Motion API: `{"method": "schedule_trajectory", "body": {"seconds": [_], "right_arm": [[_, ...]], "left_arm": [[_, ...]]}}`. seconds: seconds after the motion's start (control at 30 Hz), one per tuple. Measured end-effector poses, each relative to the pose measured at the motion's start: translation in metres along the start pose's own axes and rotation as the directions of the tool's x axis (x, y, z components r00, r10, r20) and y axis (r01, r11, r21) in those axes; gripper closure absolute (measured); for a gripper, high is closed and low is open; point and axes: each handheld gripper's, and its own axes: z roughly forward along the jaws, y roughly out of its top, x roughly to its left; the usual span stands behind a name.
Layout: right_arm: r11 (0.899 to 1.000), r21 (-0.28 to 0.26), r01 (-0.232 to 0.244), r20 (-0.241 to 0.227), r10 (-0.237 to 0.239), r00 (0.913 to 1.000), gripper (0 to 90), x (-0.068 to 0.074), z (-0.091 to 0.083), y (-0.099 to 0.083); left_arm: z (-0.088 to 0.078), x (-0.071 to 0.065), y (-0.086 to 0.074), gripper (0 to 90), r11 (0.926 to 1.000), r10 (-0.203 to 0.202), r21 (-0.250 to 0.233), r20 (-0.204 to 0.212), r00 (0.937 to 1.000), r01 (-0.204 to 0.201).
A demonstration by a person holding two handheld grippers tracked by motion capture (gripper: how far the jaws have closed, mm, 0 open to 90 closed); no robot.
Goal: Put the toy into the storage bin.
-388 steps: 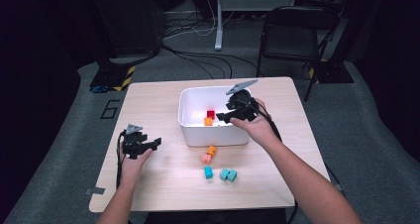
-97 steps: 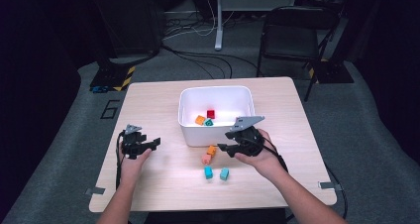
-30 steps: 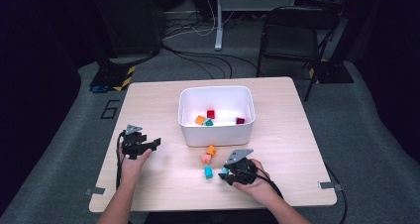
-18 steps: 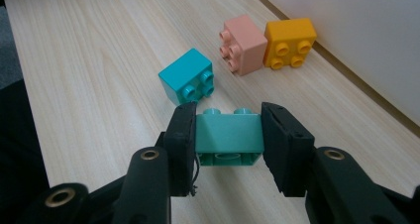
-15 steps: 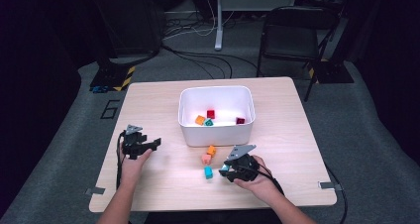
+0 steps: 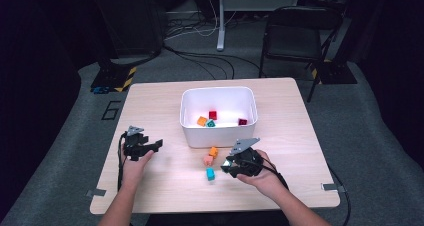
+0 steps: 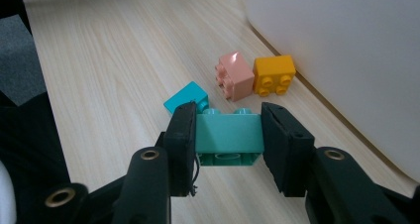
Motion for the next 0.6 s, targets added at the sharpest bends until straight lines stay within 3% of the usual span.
{"method": "schedule_trajectory", "body": {"seconds": [0.6], "right_arm": [[1.000, -0.001, -0.020, -0.024, 0.020, 0.9995, 58.5, -0.012, -0.025, 0.039]], "left_arm": [[0.000, 0.000, 0.000, 31.3, 1.0000, -0.001, 0.002, 0.000, 1.0000, 0.001]]}}
